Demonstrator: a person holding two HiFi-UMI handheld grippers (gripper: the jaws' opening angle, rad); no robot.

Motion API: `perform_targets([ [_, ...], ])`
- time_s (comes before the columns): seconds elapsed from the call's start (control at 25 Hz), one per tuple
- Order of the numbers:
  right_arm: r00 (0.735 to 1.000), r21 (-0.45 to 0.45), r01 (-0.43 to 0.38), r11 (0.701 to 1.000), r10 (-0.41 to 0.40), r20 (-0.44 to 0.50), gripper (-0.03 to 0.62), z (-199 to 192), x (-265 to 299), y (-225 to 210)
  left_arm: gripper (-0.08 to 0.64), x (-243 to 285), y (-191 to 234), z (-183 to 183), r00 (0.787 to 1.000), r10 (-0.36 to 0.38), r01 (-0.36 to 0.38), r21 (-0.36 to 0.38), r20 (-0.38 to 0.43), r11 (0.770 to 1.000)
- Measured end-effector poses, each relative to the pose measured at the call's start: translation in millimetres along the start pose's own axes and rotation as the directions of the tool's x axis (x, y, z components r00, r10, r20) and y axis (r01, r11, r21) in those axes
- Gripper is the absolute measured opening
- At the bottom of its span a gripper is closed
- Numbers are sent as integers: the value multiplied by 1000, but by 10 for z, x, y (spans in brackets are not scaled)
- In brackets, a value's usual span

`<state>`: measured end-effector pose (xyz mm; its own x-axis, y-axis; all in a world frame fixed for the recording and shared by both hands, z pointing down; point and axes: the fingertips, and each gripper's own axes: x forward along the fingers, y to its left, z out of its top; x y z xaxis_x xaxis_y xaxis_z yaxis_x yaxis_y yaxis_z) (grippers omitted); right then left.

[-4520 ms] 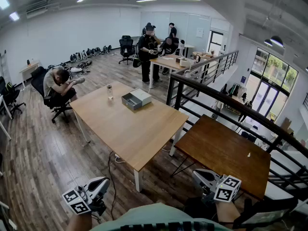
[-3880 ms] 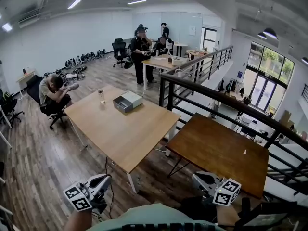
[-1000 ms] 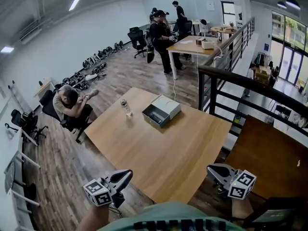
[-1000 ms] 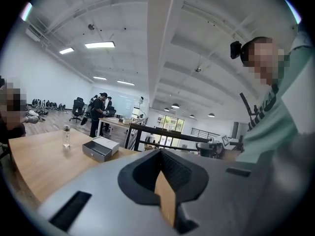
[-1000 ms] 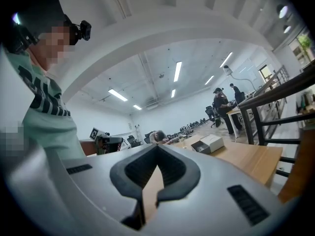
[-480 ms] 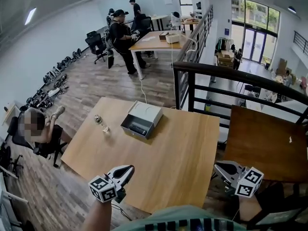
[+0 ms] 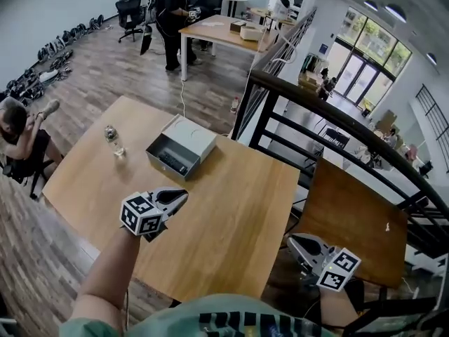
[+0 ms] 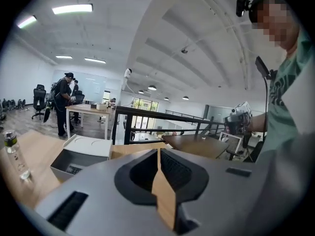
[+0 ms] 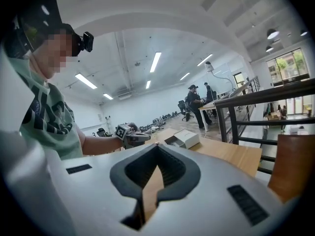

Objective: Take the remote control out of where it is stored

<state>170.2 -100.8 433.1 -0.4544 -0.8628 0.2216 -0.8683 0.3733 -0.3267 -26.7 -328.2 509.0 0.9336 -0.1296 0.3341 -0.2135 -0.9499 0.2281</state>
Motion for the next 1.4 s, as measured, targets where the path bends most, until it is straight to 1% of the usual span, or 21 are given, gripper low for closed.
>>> perform_targets([
  [0.12, 1000, 11, -29, 1000, 29, 8, -6, 18, 86, -110, 0, 248, 41, 17, 997, -8, 12, 60, -72, 998],
  [0.16, 999, 16, -38, 999, 38, 14, -6, 29, 118, -148, 0, 316, 70, 11, 995, -11, 17, 66, -97, 998],
  [0.32, 997, 50, -71, 996, 69, 41, -6, 31, 245, -247, 25, 526, 265, -109, 984, -18, 20, 11, -178, 1000],
  [0.4, 995, 74, -82, 994, 78, 54, -6, -24, 310, -304, 38, 620, 404, -180, 976, -4, 8, 16, -219, 1000],
  [0.52, 995, 94, -95, 991, 91, 48, -6, -136, 460, -458, 69, 755, 665, -234, 961, 30, -17, 49, -276, 999],
  [0.6, 994, 113, -104, 988, 100, 36, -6, -187, 559, -516, 92, 782, 842, -263, 947, 67, -42, 83, -315, 996],
  [0.68, 995, 137, -103, 985, 99, 30, -6, -204, 575, -523, 100, 809, 975, -302, 927, 102, -53, 142, -362, 989],
  [0.76, 995, 156, -97, 983, 93, 29, -6, -211, 567, -533, 100, 832, 1109, -322, 902, 137, -54, 208, -408, 977],
  [0.88, 996, 172, -94, 981, 92, 15, -6, -280, 629, -576, 101, 861, 1318, -313, 876, 173, -45, 282, -451, 958],
  [0.96, 996, 178, -93, 980, 94, 0, -6, -348, 686, -606, 109, 887, 1462, -346, 853, 197, -23, 342, -483, 940],
  [1.04, 996, 183, -89, 979, 92, -8, -6, -395, 741, -645, 118, 909, 1626, -398, 820, 229, 7, 409, -525, 913],
  [1.12, 996, 186, -86, 979, 90, -12, -6, -423, 796, -683, 121, 905, 1789, -464, 771, 277, 49, 486, -573, 873],
  [1.2, 995, 186, -91, 978, 96, -21, -6, -449, 845, -691, 132, 877, 1917, -536, 716, 325, 109, 559, -617, 822],
  [1.24, 994, 186, -97, 978, 103, -27, -6, -464, 869, -682, 135, 857, 1969, -558, 694, 345, 138, 587, -633, 798],
  [1.28, 993, 185, -104, 977, 112, -32, -6, -483, 893, -670, 140, 833, 2020, -573, 675, 361, 160, 606, -643, 779],
  [1.32, 992, 184, -110, 977, 119, -38, -6, -506, 915, -659, 143, 813, 2073, -584, 662, 376, 174, 621, -649, 765],
  [1.4, 991, 183, -111, 977, 121, -50, -6, -570, 928, -660, 147, 825, 2181, -619, 643, 401, 202, 649, -653, 733],
])
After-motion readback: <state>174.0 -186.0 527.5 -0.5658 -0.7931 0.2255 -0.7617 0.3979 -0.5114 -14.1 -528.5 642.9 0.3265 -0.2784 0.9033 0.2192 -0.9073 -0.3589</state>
